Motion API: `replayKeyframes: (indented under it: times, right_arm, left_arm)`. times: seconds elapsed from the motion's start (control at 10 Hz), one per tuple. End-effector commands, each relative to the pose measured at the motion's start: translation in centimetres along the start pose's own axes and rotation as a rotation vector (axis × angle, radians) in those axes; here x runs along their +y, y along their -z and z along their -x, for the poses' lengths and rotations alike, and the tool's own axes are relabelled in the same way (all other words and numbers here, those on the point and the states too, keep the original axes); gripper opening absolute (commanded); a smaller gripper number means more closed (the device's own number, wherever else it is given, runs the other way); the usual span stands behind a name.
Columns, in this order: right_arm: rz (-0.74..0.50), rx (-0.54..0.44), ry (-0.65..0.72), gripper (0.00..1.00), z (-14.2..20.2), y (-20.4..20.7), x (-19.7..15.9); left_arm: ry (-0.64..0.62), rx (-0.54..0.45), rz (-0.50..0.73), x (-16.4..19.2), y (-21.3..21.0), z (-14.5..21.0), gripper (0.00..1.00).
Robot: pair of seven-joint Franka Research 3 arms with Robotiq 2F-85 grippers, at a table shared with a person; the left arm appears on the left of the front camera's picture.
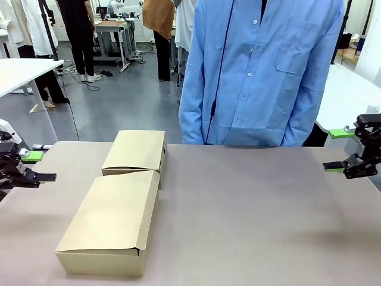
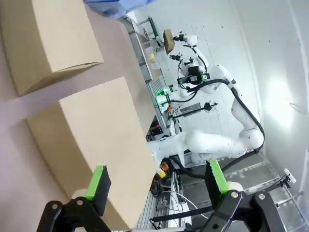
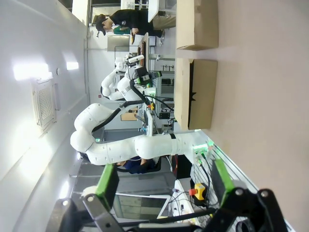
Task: Place items inside the box.
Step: Close the lid of the Mailer Box closest to the robot.
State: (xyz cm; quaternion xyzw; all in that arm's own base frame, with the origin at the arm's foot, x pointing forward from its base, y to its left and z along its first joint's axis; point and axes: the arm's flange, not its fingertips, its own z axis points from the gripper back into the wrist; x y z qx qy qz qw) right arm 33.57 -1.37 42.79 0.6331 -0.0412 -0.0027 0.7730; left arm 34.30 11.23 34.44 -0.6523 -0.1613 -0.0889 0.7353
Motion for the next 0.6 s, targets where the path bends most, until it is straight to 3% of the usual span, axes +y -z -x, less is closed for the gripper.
replayKeyframes:
  times: [0.0, 0.5]
  right_arm:
    - [-0.003, -0.004, -0.007, 1.0, -0.01, -0.2, 0.2]
    - [-0.003, -0.004, -0.007, 1.0, -0.01, -0.2, 0.2]
  left_arm:
    - [0.053, 0.025, 0.02, -1.84, 0.33, 0.54, 1.0]
    - [0.053, 0.025, 0.02, -1.84, 0.33, 0.54, 1.0]
